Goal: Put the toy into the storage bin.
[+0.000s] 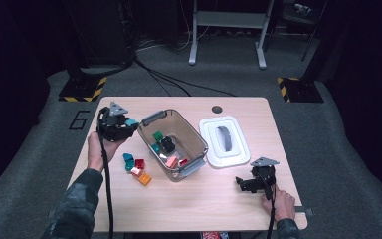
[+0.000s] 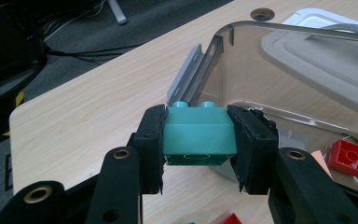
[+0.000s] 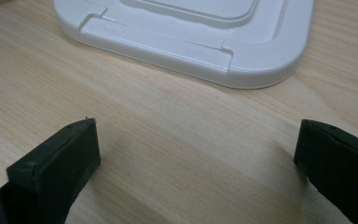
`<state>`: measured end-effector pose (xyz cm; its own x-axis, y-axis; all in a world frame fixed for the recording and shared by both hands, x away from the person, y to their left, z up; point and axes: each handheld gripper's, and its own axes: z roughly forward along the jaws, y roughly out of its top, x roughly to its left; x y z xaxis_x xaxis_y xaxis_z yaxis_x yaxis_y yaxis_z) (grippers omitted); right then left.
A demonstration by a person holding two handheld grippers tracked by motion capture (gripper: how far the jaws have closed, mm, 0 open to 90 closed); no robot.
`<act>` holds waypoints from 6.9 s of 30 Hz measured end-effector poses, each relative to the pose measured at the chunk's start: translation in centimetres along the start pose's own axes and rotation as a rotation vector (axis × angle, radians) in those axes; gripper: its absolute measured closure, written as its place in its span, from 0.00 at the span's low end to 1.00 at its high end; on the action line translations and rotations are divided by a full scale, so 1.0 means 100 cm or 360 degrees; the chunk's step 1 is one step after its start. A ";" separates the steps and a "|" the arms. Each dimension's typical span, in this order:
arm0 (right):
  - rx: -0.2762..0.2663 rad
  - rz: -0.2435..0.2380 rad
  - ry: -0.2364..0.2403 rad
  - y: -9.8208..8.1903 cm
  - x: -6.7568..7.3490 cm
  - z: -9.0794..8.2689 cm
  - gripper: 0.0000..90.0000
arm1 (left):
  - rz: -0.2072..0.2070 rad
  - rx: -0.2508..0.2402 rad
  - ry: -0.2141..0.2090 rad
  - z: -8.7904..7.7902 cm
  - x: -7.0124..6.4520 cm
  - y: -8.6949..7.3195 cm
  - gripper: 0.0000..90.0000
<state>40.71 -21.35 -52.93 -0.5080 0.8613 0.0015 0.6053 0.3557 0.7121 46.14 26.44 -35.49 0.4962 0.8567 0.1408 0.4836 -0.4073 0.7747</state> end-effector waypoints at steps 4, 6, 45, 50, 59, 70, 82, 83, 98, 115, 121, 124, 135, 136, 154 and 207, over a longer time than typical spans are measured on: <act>0.0000 0.0000 0.0000 0.000 0.000 0.000 0.00 | -0.0001 0.0007 -0.0019 0.009 -0.001 0.005 0.65; -0.0001 -0.0001 0.0000 0.000 0.000 0.000 0.00 | 0.0014 0.0026 -0.0023 0.015 -0.003 0.007 0.65; -0.0001 -0.0002 0.0002 0.000 0.000 0.000 0.00 | -0.0032 0.0142 -0.0105 0.048 -0.011 -0.003 0.39; -0.0001 -0.0002 0.0003 0.000 0.000 0.000 0.00 | -0.0066 0.0074 -0.0098 0.032 -0.006 -0.014 0.27; -0.0001 -0.0006 0.0003 0.000 -0.001 0.000 0.00 | -0.0135 0.0035 -0.0098 0.009 0.000 -0.044 0.17; -0.0001 -0.0006 0.0003 0.000 0.000 0.000 0.00 | -0.0171 0.0063 -0.0085 -0.001 -0.002 -0.079 0.09; 0.0000 -0.0003 0.0004 0.000 0.000 0.000 0.00 | -0.0123 0.0193 -0.0131 0.015 -0.018 -0.113 0.02; -0.0001 -0.0006 0.0003 0.000 0.000 0.000 0.00 | -0.0120 0.0208 -0.0136 0.018 -0.020 -0.115 0.02; -0.0001 -0.0003 0.0004 0.000 0.000 0.000 0.00 | -0.0090 0.0290 -0.0182 0.038 -0.039 -0.130 0.30; 0.0000 -0.0003 0.0004 0.000 0.000 0.000 0.00 | -0.0069 0.0287 -0.0203 0.043 -0.040 -0.137 0.56; -0.0001 -0.0004 0.0004 0.000 0.000 0.000 0.00 | -0.0073 0.0299 -0.0207 0.042 -0.040 -0.139 0.61; 0.0000 -0.0001 0.0003 0.000 0.000 0.000 0.00 | -0.0086 0.0283 -0.0197 0.041 -0.039 -0.140 0.62; -0.0001 -0.0004 0.0003 0.000 0.000 0.000 0.00 | -0.0114 0.0252 -0.0199 0.033 -0.035 -0.139 0.62; 0.0000 -0.0002 0.0004 0.000 0.000 0.000 0.00 | -0.0095 0.0249 -0.0188 0.032 -0.034 -0.138 0.62; 0.0000 -0.0002 0.0004 0.000 0.000 0.000 0.00 | -0.0090 0.0216 -0.0147 0.015 -0.022 -0.123 0.62; -0.0001 -0.0003 0.0003 0.000 0.000 0.000 0.00 | -0.0110 0.0251 -0.0192 0.023 -0.020 -0.127 0.65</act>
<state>40.74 -21.36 -52.93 -0.5104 0.8599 0.0018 0.6040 0.3571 0.7125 40.65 29.14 -47.00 0.5359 0.8442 0.0084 0.6218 -0.4013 0.6725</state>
